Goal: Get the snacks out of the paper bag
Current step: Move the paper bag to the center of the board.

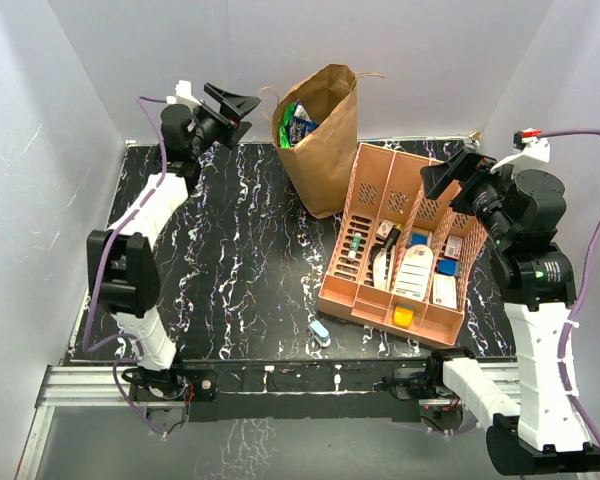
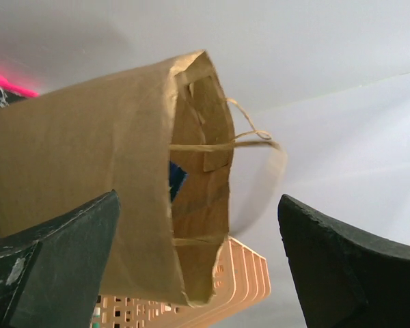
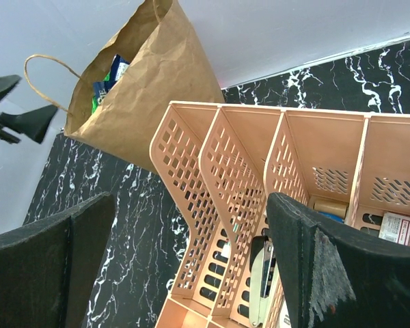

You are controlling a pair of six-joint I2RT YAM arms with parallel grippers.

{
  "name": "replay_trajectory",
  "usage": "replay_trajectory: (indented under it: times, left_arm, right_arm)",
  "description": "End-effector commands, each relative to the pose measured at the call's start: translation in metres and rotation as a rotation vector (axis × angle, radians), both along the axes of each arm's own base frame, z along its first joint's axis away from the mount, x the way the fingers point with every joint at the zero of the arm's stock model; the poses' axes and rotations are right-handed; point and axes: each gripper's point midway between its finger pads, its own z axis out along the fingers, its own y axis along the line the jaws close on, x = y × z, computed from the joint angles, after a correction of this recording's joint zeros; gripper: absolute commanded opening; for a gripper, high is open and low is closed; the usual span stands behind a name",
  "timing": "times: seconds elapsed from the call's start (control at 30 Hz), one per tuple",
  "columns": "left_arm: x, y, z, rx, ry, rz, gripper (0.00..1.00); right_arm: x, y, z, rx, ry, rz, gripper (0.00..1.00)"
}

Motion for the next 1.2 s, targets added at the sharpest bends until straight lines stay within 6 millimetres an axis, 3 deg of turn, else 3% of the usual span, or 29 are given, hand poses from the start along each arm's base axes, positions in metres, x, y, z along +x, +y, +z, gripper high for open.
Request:
replay_trajectory:
  times: [0.0,0.27,0.5,0.67,0.77,1.03,1.17]
  left_arm:
    - [-0.030,0.025,0.068,0.105,-0.171,0.102,0.98]
    - [-0.019,0.001,0.054,0.043,-0.134,-0.009,0.98]
    - [-0.015,-0.028,0.048,0.041,-0.127,-0.082,0.83]
    - [-0.018,-0.018,0.041,0.090,-0.103,-0.002,0.77]
    - [-0.023,-0.005,0.041,0.141,-0.103,0.060,0.87]
    - [-0.040,0.031,0.027,0.276,-0.056,0.204,0.92]
    - [-0.030,0.027,0.013,0.237,-0.013,0.181,0.93]
  right_arm:
    - [-0.006,-0.001,0.027,-0.008,-0.087,0.000,0.98]
    - [-0.006,0.001,0.026,-0.001,-0.087,0.012,0.98]
    - [-0.006,-0.001,0.027,-0.013,-0.090,0.001,0.98]
    - [-0.008,0.000,0.028,-0.012,-0.093,0.007,0.98]
    - [-0.009,0.000,0.028,-0.010,-0.092,0.010,0.98]
    - [-0.010,0.002,0.027,-0.006,-0.093,0.017,0.98]
    - [-0.009,0.001,0.025,-0.006,-0.087,0.016,0.98]
